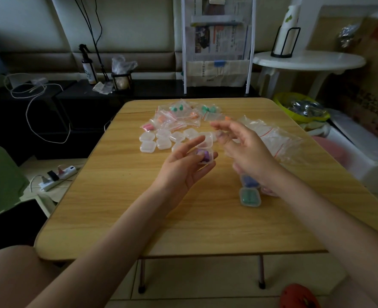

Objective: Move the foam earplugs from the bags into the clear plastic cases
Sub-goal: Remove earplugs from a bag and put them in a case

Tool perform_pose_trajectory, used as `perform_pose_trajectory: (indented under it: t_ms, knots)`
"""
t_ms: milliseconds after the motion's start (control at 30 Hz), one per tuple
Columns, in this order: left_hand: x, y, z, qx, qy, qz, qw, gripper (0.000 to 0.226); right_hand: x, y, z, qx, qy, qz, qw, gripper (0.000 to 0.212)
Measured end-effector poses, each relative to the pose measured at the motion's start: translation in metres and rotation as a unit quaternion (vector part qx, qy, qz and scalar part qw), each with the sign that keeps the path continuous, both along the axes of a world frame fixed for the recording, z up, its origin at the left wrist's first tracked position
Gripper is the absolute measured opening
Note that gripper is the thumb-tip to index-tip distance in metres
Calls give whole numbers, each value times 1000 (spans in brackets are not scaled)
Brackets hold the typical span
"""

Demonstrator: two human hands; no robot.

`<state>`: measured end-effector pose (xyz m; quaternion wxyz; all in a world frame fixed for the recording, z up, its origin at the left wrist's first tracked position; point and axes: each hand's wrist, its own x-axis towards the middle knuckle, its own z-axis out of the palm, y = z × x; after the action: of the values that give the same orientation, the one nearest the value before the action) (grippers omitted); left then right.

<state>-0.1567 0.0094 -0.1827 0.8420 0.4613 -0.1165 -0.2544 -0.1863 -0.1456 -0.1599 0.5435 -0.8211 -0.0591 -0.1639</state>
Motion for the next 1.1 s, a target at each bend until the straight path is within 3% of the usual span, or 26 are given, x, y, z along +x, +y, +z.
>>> perform_pose_trajectory:
  t_ms: [133,367,500,600,700,933,1100]
  knots:
    - [-2,-1,0,19,-3,-14,1000,35,2,-1,-6,-26,39,29,999,37]
    - [4,-1,-2,-26,49,15,998,25,2,-2,-2,52,-3,27,998,19]
    - [5,1,-3,-42,46,-3,998,22,0,-1,-7,-50,1,47,998,26]
    - [5,2,-4,-27,34,-10,999,37,-1,2,-9,-139,-5,45,989,38]
    - [4,2,-3,-25,21,-13,999,56,-1,2,-8,-129,-11,37,991,42]
    - [5,2,-3,-16,21,-13,1000,48,0,3,-10,-150,-16,37,988,49]
    - [5,5,-1,-69,42,-45,996,59,0,3,-11,-160,-56,9,985,33]
